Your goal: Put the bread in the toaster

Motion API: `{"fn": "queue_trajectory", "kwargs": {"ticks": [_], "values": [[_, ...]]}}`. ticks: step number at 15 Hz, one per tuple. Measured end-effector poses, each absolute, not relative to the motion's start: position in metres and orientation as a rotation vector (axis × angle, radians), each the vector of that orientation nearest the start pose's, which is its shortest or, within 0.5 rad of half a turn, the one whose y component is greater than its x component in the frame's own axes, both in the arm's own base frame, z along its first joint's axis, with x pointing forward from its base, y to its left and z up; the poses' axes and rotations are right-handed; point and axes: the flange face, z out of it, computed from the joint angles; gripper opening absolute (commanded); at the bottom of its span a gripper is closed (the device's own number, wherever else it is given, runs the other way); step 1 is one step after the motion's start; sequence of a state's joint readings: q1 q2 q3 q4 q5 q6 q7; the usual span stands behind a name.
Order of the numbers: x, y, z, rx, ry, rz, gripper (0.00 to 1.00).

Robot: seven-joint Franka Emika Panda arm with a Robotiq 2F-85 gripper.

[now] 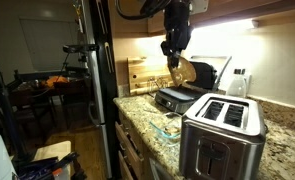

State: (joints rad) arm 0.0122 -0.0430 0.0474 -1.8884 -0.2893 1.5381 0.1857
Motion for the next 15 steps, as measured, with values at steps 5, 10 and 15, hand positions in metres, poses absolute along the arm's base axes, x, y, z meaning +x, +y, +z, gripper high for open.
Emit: {"fn": "queue_trajectory", "kwargs": {"ticks": [5, 10, 15], "values": [[0.519, -0.023, 0.506, -3.44, 0.08, 0.535, 0.07], [0.519, -0.045, 0.514, -3.436, -0.002, 0.565, 0.07], [0.524, -0.049, 0.511, -3.42, -0.086, 0.591, 0.07]]}}
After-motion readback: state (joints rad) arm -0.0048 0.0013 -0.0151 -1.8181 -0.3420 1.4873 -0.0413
